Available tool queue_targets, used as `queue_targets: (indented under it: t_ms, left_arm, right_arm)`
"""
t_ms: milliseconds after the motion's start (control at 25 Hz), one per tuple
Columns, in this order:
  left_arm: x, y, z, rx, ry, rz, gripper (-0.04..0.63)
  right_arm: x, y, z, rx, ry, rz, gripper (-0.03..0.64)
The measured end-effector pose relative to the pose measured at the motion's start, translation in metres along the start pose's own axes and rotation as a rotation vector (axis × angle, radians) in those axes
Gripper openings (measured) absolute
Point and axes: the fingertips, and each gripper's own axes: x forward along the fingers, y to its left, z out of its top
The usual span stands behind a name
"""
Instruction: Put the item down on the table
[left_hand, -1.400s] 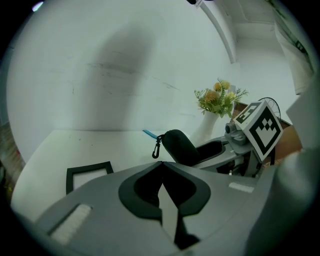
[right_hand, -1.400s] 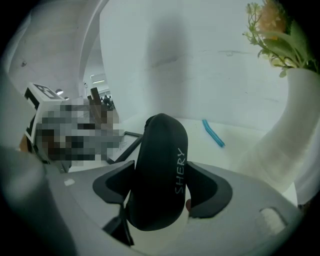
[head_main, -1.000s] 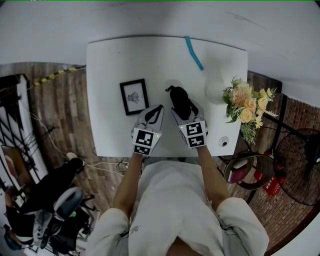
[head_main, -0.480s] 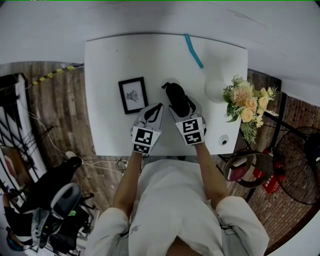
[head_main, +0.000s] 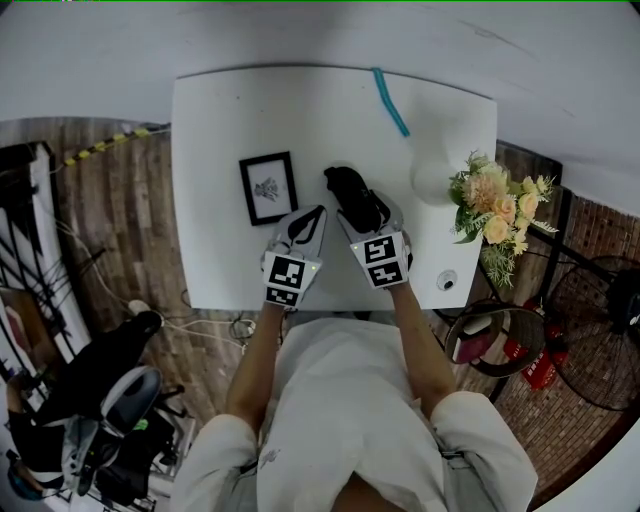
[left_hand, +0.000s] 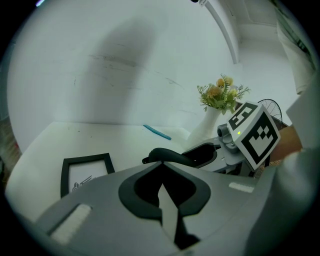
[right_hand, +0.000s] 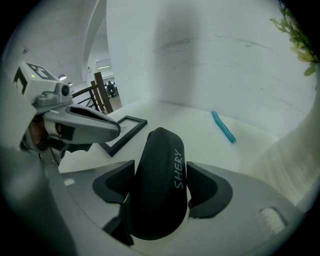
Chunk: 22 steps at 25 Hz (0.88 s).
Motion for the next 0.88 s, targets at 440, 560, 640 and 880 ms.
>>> queue_targets:
  t_ms: [440, 560, 640, 880]
  left_arm:
    - [-0.004, -0.002, 0.002, 0.010, -0.013, 0.003, 0.017]
    - [-0.008, -0.002, 0.004, 0.013, -0.018, 0.005, 0.017]
    - [-0.010, -0.002, 0.005, 0.014, -0.023, 0.006, 0.017]
    - [-0.016, -0.002, 0.008, 0.023, -0.038, 0.008, 0.017]
  right_arm:
    - [-0.001, 0.003, 0.001, -0.029, -0.004, -0.005, 0.330]
    - [-0.004, 0.007, 0.006, -0.040, -0.022, -0.002, 0.330]
    - [-0.005, 0.010, 0.008, -0.046, -0.027, -0.003, 0.330]
    - [-0.011, 0.011, 0.011, -0.055, -0.040, -0.018, 0.330]
